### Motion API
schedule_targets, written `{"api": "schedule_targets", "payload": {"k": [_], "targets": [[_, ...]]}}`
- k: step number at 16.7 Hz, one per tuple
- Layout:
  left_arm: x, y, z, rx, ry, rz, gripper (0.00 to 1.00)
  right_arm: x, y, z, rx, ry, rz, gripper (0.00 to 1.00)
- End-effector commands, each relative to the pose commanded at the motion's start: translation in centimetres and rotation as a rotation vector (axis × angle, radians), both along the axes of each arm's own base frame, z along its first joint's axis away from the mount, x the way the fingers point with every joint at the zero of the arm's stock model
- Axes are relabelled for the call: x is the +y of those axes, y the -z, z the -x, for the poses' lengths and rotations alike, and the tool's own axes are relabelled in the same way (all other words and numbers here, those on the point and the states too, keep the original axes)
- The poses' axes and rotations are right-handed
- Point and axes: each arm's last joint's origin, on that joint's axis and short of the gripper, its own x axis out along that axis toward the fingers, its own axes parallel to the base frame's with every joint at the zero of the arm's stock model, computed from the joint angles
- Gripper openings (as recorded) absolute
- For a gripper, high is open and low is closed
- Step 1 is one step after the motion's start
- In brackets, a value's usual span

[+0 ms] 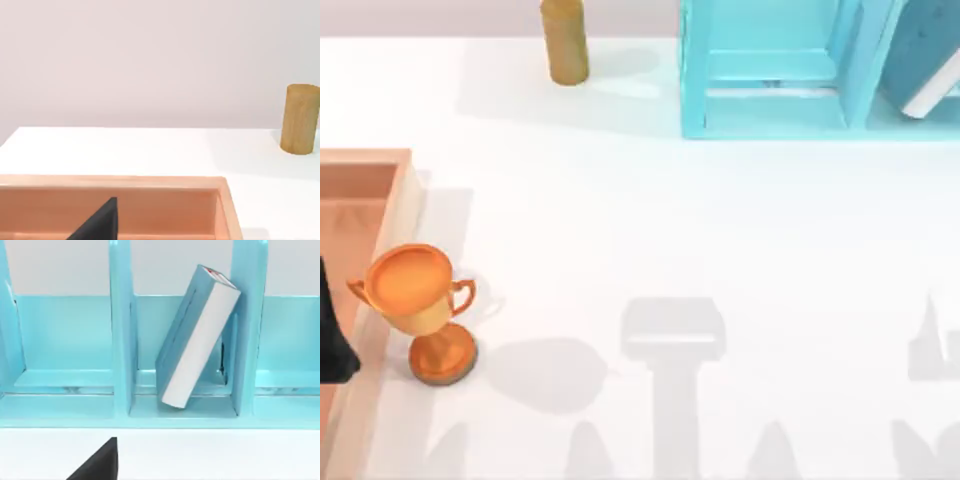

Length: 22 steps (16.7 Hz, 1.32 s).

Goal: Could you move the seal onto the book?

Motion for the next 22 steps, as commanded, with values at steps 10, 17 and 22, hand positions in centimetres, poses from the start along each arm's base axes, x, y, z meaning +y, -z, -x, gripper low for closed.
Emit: {"api": "schedule_targets", "payload": {"k": [10,17,22], "targets": [[0.0,0.0,0.0,0.000,0.000,0.000,1.00,-0.1,-3.9,-2.5,-0.023,0.001,-0.060,1.00],[0.0,0.0,0.0,0.000,0.000,0.000,1.00,-0.3,-5.1,-12.6,0.047,-0.014,-0.172,1.00],[0.0,0.0,0.0,0.000,0.000,0.000,1.00,-0.8,-2.0,-20.3,0.019,-0.022,-0.262,1.00]]}}
